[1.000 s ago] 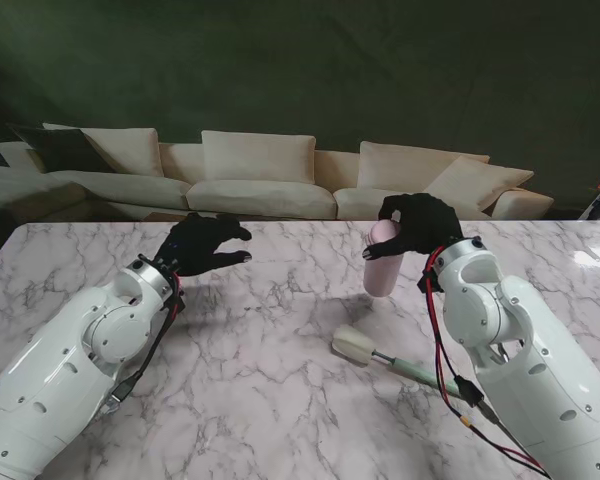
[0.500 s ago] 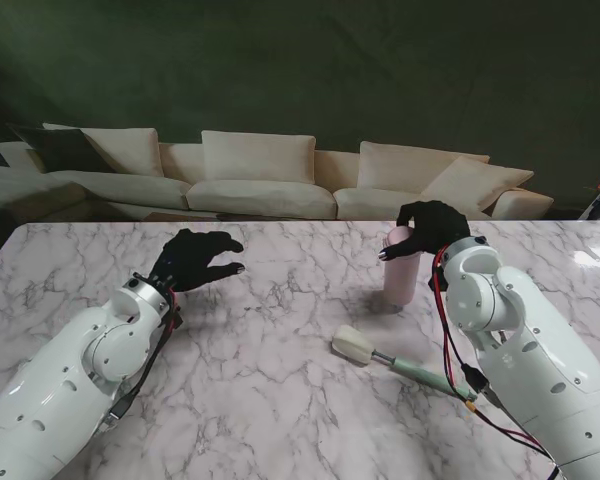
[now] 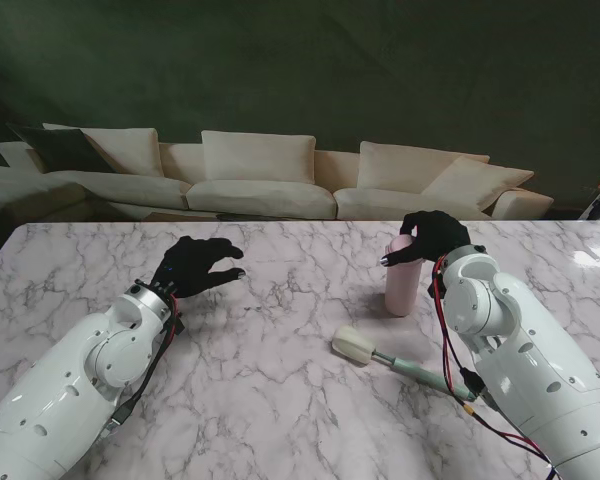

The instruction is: Clean the thermos with cup brush

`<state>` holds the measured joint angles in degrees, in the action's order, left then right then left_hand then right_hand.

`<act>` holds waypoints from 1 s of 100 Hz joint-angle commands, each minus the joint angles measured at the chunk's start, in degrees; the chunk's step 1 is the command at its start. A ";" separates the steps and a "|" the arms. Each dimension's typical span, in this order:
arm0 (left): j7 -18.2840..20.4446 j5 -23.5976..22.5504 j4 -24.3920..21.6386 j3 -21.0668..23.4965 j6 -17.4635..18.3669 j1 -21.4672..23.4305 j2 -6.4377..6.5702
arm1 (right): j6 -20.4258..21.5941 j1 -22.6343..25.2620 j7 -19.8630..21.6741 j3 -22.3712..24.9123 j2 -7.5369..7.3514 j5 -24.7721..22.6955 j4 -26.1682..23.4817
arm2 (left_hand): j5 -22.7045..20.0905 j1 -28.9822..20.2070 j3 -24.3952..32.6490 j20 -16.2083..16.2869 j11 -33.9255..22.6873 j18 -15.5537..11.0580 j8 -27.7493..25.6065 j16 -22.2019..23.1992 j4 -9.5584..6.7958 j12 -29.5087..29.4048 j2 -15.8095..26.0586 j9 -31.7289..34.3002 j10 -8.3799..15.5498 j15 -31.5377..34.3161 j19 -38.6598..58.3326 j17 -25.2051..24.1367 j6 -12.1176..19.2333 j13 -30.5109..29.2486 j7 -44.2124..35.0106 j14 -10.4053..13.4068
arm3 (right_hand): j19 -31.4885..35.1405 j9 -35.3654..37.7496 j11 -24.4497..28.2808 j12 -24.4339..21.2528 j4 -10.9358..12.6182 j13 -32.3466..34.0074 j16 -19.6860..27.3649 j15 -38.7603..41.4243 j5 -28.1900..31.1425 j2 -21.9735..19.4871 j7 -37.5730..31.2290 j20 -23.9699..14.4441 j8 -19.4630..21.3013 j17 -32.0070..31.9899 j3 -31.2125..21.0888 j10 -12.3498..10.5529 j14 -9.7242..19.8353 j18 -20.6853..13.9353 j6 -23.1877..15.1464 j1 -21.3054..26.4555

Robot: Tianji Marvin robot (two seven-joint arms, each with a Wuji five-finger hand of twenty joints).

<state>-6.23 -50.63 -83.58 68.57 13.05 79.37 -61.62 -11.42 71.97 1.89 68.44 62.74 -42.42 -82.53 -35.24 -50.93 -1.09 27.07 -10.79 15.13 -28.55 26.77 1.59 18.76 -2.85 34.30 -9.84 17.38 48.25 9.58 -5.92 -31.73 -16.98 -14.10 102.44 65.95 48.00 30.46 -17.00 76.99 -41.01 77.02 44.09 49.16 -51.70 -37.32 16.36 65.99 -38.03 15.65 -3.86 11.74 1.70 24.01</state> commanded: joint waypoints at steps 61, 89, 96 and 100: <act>0.40 0.06 0.46 -0.08 -0.09 0.17 -0.15 | 1.77 3.94 -1.31 2.48 -0.03 -2.28 -1.43 | -0.62 -0.76 -0.65 1.42 1.64 1.57 -0.67 0.43 -0.76 0.31 2.98 -2.20 -0.78 -1.40 -2.14 -1.39 -0.86 1.58 0.94 -0.50 | -11.83 -5.15 3.15 -0.08 4.12 -1.82 8.22 -24.29 -2.25 -13.17 -3.05 7.92 1.95 -2.60 -12.30 -9.94 -0.18 2.88 -7.50 1.81; 0.42 0.09 0.62 -0.10 0.10 0.15 -0.15 | 3.00 4.47 -2.76 2.48 -0.01 -3.72 -1.87 | -0.38 -0.23 -0.71 1.37 2.44 1.47 -0.52 0.31 -0.69 -0.08 3.04 -3.86 -0.78 -1.72 -2.67 -1.81 -0.65 2.25 1.33 -0.34 | -19.04 -17.03 0.56 -1.61 9.66 -13.20 7.30 -34.85 -6.71 -20.87 3.81 7.31 10.06 -18.69 1.84 -10.07 -2.12 4.58 -7.99 -7.47; 0.14 0.20 0.76 -0.17 0.13 0.09 -0.20 | 3.15 4.71 -2.55 2.67 -0.08 -3.97 -2.40 | -0.40 -0.25 -0.67 1.42 2.50 1.45 -0.52 0.31 -0.69 -0.14 3.07 -3.96 -0.81 -1.73 -2.69 -1.81 -0.71 2.32 1.34 -0.24 | -19.14 -19.46 0.49 -1.73 10.16 -16.97 6.96 -33.74 -8.01 -21.59 4.17 6.63 10.11 -21.85 3.51 -9.83 -2.37 4.09 -7.90 -8.63; 0.06 0.25 0.80 -0.21 0.12 0.07 -0.22 | 3.21 4.87 -2.26 2.79 -0.13 -4.06 -2.74 | -0.39 -0.22 -0.67 1.45 2.49 1.48 -0.53 0.31 -0.69 -0.15 3.12 -3.96 -0.73 -1.73 -2.69 -1.81 -0.68 2.34 1.34 -0.33 | -19.38 -21.23 0.20 -1.88 10.32 -19.24 7.12 -33.56 -8.60 -21.80 4.38 6.47 10.07 -23.73 4.00 -9.68 -2.43 3.92 -7.93 -9.26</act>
<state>-6.65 -50.57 -83.12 68.61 13.13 79.55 -61.64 -8.38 76.32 -0.90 71.12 62.61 -46.46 -84.39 -35.24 -50.93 -1.09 27.67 -9.42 15.14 -28.58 26.79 1.59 18.76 -2.85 32.71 -9.96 17.09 46.87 8.68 -5.95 -30.26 -16.47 -14.13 83.39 47.20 48.25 29.07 -8.39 61.09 -33.02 43.15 36.11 29.50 -44.93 -29.63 25.11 44.74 -35.30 7.16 -7.27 16.49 -3.55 17.40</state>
